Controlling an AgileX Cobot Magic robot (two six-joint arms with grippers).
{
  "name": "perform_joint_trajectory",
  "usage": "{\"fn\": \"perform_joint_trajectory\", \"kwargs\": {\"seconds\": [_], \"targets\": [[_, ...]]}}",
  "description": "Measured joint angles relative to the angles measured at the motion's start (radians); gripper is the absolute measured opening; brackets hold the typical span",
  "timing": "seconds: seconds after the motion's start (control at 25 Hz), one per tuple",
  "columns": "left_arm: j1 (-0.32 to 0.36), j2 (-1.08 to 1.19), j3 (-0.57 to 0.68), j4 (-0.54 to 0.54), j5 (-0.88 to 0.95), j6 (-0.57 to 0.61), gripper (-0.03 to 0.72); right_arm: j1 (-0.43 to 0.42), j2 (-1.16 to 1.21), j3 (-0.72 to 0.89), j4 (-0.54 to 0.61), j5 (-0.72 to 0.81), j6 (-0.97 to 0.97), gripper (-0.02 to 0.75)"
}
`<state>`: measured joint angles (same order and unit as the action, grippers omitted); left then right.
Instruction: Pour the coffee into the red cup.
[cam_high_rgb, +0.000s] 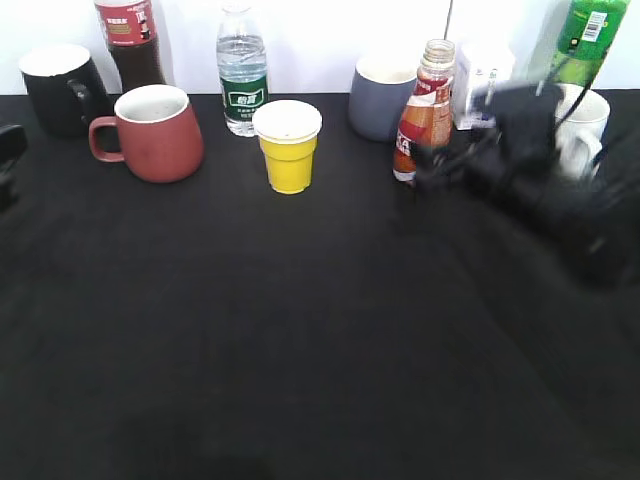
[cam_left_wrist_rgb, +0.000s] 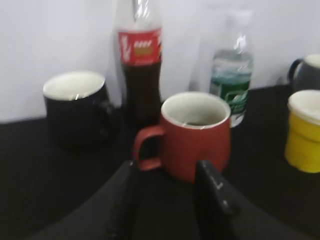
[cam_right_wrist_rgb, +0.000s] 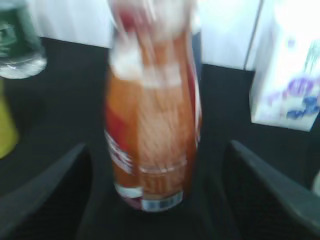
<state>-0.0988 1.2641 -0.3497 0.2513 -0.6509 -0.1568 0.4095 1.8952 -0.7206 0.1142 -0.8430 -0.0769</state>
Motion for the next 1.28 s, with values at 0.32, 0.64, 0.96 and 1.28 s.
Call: {"fn": "perform_joint_trajectory", "kwargs": {"seconds": [0.32,0.64,0.96,1.28], "targets": [[-0.186,0.0,-0.42,-0.067,1.168,-0.021,0.295,0.0,-0.253,-0.322,-0.018,1.376,-0.019,0.591],[-0.186,0.0,-0.525,-0.243,1.773,-0.024,0.508,0.0,-0.257,-0.452,-0.03,1.851,-0.02,0.589],[-0.186,-0.357,-0.526,-0.353,1.864,0.055,0.546,0.0,-0.533,-0.457,-0.049,2.036,-0.003,0.585],[-0.186,-0.854,-0.52,-0.293,1.872,0.055,0.546,0.0,-1.044,-0.299,-0.075,2.052,0.063,0.584]]}}
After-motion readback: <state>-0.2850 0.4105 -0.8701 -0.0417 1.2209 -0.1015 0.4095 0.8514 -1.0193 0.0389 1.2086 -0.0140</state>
